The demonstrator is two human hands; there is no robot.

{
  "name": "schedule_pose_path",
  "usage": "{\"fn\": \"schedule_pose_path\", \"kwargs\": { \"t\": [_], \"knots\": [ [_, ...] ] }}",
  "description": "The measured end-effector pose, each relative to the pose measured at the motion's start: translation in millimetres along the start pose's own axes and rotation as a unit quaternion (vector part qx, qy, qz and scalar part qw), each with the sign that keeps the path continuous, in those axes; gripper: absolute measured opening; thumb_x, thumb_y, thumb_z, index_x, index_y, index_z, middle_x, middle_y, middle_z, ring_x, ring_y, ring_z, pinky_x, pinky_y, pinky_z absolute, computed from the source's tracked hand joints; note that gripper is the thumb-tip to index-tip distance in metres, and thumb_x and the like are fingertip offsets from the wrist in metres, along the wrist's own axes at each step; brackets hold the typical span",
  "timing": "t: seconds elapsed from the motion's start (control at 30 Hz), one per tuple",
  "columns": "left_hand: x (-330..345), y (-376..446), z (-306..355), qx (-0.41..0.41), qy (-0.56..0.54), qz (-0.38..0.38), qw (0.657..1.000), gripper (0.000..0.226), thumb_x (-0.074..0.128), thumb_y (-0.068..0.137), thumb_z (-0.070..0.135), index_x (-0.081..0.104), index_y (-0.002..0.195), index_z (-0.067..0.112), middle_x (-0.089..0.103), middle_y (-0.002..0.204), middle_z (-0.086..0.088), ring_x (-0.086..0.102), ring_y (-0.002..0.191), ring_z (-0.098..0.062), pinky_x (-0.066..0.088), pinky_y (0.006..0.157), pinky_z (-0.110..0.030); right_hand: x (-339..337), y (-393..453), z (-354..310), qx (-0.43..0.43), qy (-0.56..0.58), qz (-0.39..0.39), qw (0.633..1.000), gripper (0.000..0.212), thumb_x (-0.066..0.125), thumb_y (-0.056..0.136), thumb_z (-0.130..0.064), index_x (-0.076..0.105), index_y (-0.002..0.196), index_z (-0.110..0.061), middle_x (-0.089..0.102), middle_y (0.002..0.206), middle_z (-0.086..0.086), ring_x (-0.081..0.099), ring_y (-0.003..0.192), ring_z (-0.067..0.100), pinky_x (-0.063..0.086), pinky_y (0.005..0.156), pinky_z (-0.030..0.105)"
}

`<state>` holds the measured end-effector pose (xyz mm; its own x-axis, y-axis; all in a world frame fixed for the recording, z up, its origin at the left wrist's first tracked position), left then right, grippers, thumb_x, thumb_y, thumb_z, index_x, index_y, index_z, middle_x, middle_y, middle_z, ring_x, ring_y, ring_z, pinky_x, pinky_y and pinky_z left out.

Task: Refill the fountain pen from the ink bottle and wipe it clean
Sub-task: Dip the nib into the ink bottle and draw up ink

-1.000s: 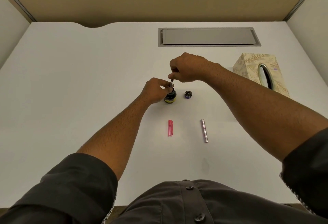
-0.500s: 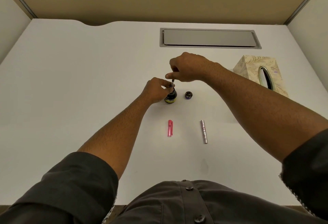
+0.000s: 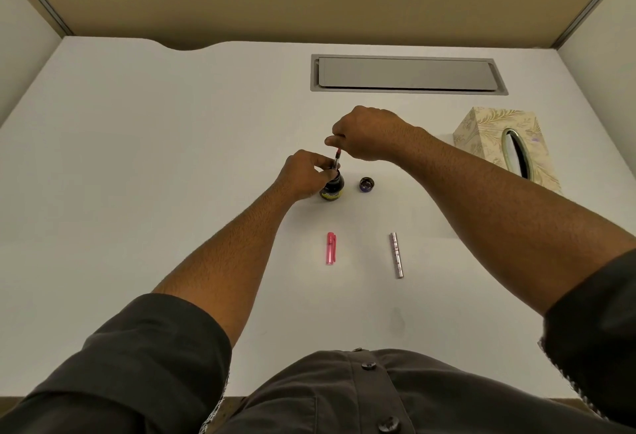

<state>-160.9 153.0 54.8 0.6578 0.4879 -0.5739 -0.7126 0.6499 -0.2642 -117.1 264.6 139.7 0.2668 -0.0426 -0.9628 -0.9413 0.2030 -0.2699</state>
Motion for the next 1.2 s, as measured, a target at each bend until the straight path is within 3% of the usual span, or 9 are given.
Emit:
{"fn": "schedule_pose_path", "kwargs": {
  "t": [0.1, 0.3, 0.53, 0.67, 0.77, 0.87, 1.07, 1.2],
  "knots": [
    [-0.6, 0.3, -0.2, -0.003, -0.007, 0.002, 1.000, 0.020, 0.067, 0.087, 0.023, 0.074, 0.105, 0.021, 0.072, 0.106, 0.000, 0.060, 0.087, -0.013, 0.045, 0.076, -0.023, 0.1, -0.5, 1.8, -0.004, 0.001, -0.010, 1.000, 0.037, 0.039, 0.100, -0.048, 0.056, 0.105, -0.016, 0.053, 0.091, 0.003, 0.053, 0.083, 0.019, 0.042, 0.068, 0.034],
    [-0.1, 1.1, -1.0, -0.005, -0.001, 0.002, 1.000, 0.021, 0.067, 0.086, 0.024, 0.074, 0.106, 0.022, 0.071, 0.111, -0.001, 0.061, 0.089, -0.014, 0.045, 0.075, -0.024, 2.5, -0.4, 3.3, -0.037, -0.005, -0.005, 0.999, 0.015, 0.051, 0.099, -0.030, 0.055, 0.106, -0.018, 0.059, 0.097, 0.004, 0.056, 0.081, 0.020, 0.040, 0.061, 0.031],
    [-0.8, 1.1, -1.0, -0.003, 0.000, 0.000, 1.000, 0.022, 0.066, 0.087, 0.024, 0.073, 0.107, 0.021, 0.072, 0.109, 0.000, 0.058, 0.083, -0.011, 0.042, 0.071, -0.021, 1.8, 1.0, -0.5, -0.012, -0.032, 0.006, 0.999, 0.040, 0.038, 0.101, -0.046, 0.063, 0.100, -0.015, 0.054, 0.090, 0.001, 0.053, 0.083, 0.019, 0.040, 0.067, 0.034],
    [-0.1, 1.4, -1.8, -0.002, -0.006, -0.002, 1.000, 0.022, 0.067, 0.087, 0.024, 0.073, 0.108, 0.021, 0.071, 0.110, 0.001, 0.057, 0.083, -0.010, 0.042, 0.072, -0.020, 0.2, -2.0, 3.9, -0.022, -0.016, 0.016, 1.000, 0.037, 0.046, 0.096, -0.053, 0.053, 0.092, -0.017, 0.054, 0.087, 0.001, 0.053, 0.081, 0.019, 0.040, 0.065, 0.033],
    [0.0, 2.1, -2.5, -0.004, -0.004, 0.000, 1.000, 0.021, 0.067, 0.087, 0.024, 0.073, 0.107, 0.022, 0.071, 0.111, 0.001, 0.058, 0.084, -0.011, 0.042, 0.071, -0.021, -1.2, -3.8, 5.6, -0.035, -0.005, 0.016, 0.999, 0.027, 0.053, 0.096, -0.041, 0.057, 0.105, -0.016, 0.052, 0.090, 0.001, 0.053, 0.081, 0.020, 0.039, 0.062, 0.032],
    [-0.1, 2.3, -2.5, -0.003, 0.001, 0.000, 1.000, 0.021, 0.067, 0.087, 0.025, 0.073, 0.107, 0.023, 0.071, 0.111, 0.000, 0.059, 0.085, -0.012, 0.043, 0.072, -0.022, -2.2, -4.2, 4.4, -0.044, -0.011, 0.019, 0.999, 0.019, 0.053, 0.097, -0.033, 0.057, 0.102, -0.016, 0.054, 0.090, 0.001, 0.054, 0.079, 0.020, 0.039, 0.060, 0.031],
    [-0.6, 2.5, -2.2, 0.000, 0.004, -0.001, 1.000, 0.023, 0.067, 0.087, 0.025, 0.073, 0.109, 0.022, 0.071, 0.110, 0.001, 0.060, 0.088, -0.013, 0.042, 0.072, -0.021, 1.5, 0.4, 2.5, -0.023, -0.017, 0.020, 0.999, 0.035, 0.043, 0.099, -0.045, 0.062, 0.093, -0.017, 0.055, 0.085, -0.001, 0.056, 0.081, 0.018, 0.041, 0.064, 0.033],
    [0.0, 2.0, -1.6, 0.005, 0.006, 0.000, 1.000, 0.024, 0.066, 0.088, 0.023, 0.072, 0.111, 0.020, 0.071, 0.113, 0.000, 0.061, 0.092, -0.014, 0.044, 0.076, -0.023, -2.5, -0.4, 4.8, -0.028, -0.009, 0.022, 0.999, 0.028, 0.050, 0.096, -0.046, 0.057, 0.098, -0.018, 0.055, 0.089, 0.000, 0.055, 0.084, 0.019, 0.040, 0.065, 0.032]
  ]
}}
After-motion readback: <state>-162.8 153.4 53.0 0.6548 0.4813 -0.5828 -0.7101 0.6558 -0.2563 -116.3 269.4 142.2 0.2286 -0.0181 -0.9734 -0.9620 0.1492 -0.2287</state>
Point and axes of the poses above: each hand's wrist, its own y-axis towards the middle knuckle, its own x-axis out of the palm, z = x × y, the point moved 4 cm from there along y, towards the middle knuckle
